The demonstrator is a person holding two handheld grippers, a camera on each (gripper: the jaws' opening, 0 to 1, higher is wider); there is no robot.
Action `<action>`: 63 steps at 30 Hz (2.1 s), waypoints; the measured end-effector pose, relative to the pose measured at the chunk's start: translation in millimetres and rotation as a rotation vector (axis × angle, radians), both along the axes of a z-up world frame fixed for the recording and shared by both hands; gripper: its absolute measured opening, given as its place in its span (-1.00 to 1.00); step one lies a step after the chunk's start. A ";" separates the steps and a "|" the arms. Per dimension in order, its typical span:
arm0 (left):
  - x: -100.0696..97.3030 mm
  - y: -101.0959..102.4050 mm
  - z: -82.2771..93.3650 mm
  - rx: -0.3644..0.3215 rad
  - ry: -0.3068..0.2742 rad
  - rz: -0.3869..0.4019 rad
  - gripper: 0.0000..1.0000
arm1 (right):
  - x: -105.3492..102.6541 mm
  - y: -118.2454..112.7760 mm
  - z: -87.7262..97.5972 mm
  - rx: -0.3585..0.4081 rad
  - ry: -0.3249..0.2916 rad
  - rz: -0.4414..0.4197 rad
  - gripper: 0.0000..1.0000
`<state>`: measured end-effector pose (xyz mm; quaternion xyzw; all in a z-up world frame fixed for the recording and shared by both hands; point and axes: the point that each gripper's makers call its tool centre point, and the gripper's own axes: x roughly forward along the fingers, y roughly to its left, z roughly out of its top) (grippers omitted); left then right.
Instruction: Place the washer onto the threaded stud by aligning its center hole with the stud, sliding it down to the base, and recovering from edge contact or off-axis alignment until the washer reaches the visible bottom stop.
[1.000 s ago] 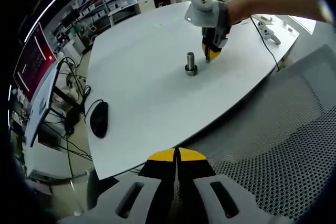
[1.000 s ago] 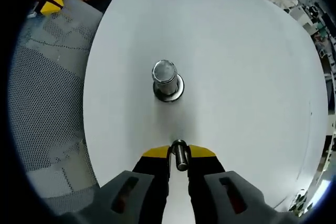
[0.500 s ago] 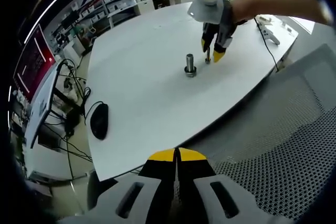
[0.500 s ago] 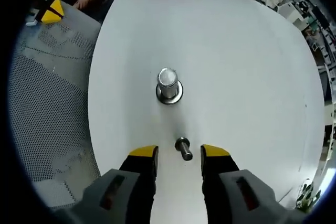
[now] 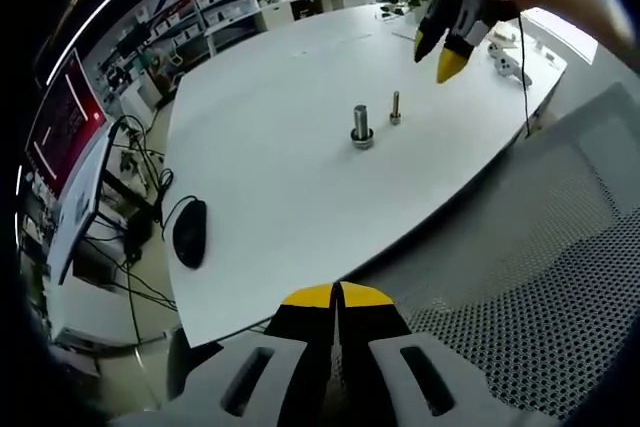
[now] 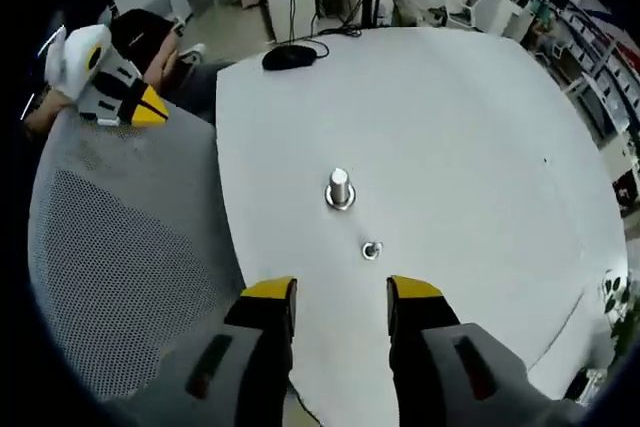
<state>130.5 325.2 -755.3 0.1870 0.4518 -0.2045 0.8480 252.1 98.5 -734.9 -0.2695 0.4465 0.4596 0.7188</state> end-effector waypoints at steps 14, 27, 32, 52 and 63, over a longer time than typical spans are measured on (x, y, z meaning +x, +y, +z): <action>-0.8 1.1 -0.3 0.001 0.002 0.007 -1.00 | -61.1 -31.7 59.1 0.381 0.000 -0.308 -0.22; -0.5 4.3 1.7 -0.002 -0.008 0.037 -1.00 | -105.9 -47.7 70.5 0.554 -0.118 -0.403 -0.22; 0.6 4.5 1.7 0.001 -0.007 0.036 -1.00 | -129.5 -42.5 61.3 0.499 -0.117 -0.362 -0.27; -0.7 4.6 0.3 0.007 -0.004 0.024 -1.00 | -135.4 -42.5 16.9 0.426 -0.028 -0.390 -0.27; -0.1 4.5 2.2 0.002 -0.021 0.032 -1.00 | -140.1 -45.3 13.4 0.386 -0.012 -0.415 -0.34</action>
